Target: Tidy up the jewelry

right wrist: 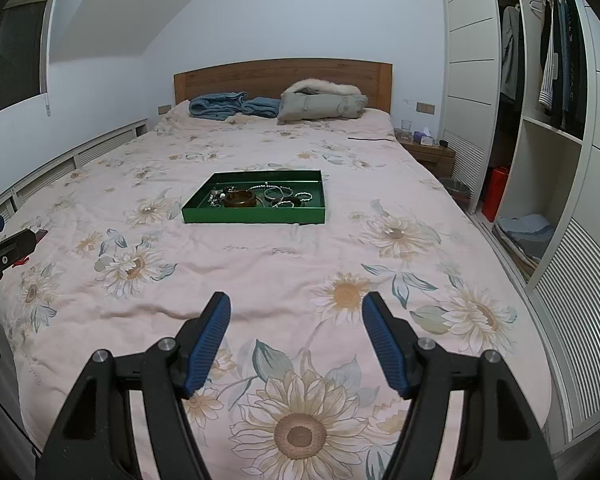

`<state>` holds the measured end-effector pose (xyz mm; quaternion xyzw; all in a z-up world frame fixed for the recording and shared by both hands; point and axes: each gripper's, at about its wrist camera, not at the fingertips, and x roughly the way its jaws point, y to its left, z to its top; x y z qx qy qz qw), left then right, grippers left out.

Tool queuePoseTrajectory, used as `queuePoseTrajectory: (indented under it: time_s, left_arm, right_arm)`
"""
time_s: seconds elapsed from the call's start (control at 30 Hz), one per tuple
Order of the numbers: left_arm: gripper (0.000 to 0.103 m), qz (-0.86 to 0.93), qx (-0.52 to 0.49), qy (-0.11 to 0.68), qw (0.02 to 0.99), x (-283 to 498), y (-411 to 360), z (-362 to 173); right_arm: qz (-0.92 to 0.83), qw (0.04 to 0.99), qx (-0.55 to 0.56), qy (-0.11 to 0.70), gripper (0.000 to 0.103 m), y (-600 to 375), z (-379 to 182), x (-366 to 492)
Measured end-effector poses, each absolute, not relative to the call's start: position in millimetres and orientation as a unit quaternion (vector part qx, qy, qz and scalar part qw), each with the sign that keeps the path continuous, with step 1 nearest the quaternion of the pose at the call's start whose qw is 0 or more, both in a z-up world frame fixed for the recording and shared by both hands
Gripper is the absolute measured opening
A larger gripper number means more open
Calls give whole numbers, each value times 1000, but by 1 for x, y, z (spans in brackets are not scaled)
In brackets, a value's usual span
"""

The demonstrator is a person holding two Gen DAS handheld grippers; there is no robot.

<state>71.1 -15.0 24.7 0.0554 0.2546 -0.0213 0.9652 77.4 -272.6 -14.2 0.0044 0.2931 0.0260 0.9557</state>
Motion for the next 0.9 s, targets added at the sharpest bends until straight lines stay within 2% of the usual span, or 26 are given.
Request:
queuePoseTrajectory:
  time_s: [0.9]
  left_arm:
    - [102, -22, 52, 259, 964, 68, -17, 16]
  right_arm:
    - [25, 955, 4, 294, 67, -278, -15, 77]
